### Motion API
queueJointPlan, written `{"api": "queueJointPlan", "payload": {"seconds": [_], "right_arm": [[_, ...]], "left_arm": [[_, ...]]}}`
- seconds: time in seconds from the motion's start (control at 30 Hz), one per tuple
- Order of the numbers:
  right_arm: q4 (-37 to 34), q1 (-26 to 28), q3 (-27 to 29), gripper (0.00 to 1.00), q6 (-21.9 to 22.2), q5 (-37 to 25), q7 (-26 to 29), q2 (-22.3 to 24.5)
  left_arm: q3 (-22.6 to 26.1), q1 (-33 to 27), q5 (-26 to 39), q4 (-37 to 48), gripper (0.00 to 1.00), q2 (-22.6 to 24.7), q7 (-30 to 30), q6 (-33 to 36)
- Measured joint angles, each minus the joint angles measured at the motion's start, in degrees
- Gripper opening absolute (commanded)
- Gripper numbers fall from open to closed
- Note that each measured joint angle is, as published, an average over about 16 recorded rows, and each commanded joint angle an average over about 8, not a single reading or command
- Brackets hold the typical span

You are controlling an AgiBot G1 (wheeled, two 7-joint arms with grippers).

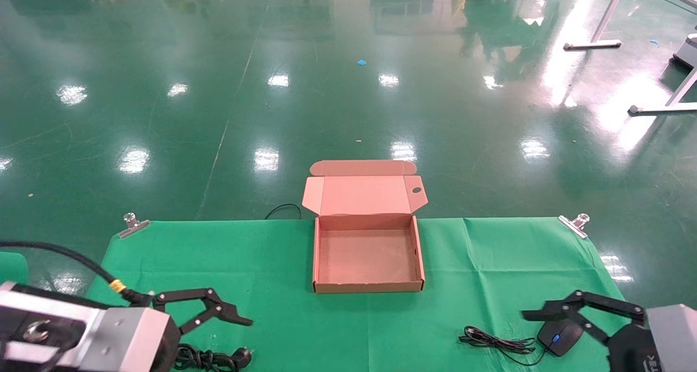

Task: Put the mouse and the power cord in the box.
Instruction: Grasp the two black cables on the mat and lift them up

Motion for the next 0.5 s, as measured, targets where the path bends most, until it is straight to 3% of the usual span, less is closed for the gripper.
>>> {"api": "queueJointPlan", "payload": {"seconds": [0.27,0.5], "right_arm": [[-13.18,8.52,-7.36,1.0,4.04,-16.84,-11.72,-5.88],[-26.42,14.99,-12.77,1.0,9.67,-29.69,-22.72,-14.53]], "left_arm": [[9.5,-5.94,9.03,16.24,1.0,6.64,10.39,-1.32],[13.87,-8.62,15.43,33.2,1.0,13.62,19.49,-5.86]]}}
